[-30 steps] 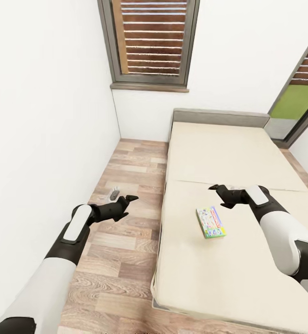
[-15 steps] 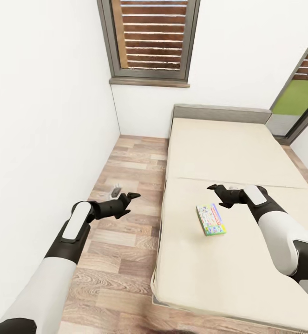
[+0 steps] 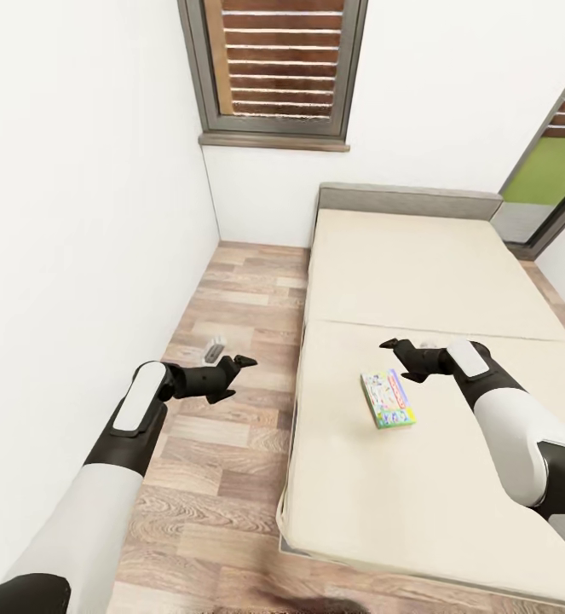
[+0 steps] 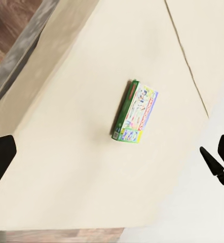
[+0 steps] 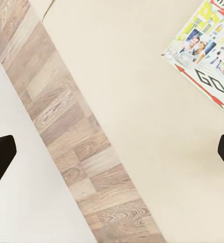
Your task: Put all the toys in the child's room - the three board games (two on the bed and one on the table), the two jigsaw puzzles on the table, and the tennis ball on the table - inside the toy box on the table in the child's room.
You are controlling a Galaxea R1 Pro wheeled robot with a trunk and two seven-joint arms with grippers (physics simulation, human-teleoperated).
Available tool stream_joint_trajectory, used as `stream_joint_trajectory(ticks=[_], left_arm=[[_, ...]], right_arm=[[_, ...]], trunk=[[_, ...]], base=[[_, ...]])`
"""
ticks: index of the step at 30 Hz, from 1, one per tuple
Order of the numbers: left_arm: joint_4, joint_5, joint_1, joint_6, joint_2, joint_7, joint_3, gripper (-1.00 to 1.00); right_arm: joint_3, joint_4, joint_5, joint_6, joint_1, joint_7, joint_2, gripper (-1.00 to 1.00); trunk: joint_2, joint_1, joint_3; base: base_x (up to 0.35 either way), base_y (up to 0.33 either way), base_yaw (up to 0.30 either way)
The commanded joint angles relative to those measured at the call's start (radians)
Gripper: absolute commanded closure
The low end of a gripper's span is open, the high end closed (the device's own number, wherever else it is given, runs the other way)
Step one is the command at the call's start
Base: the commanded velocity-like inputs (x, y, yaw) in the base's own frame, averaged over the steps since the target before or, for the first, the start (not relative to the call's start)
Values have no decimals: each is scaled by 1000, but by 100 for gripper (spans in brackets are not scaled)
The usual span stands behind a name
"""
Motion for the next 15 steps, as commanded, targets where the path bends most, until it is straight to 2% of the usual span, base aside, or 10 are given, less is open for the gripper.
stream_joint_trajectory(ticks=[1,11,15], left_arm=[[-1,11,-1,1,0,11,0,-100],[-6,30,-7,4,1,50,-2,-100],[-12,33,-7,4,1,55,-3,-100]], right_arm=[[-4,-1,-11,4,-1,-10,0,-100],[-7,-2,-11,3,-1,-10,-4,-100],[-12,-1,-12,3,0,-10,-9,-100]], trunk=[[-8,4,-6],[-78,42,-54],[-78,42,-60]], base=[[0,0,0],[0,0,0],[0,0,0]])
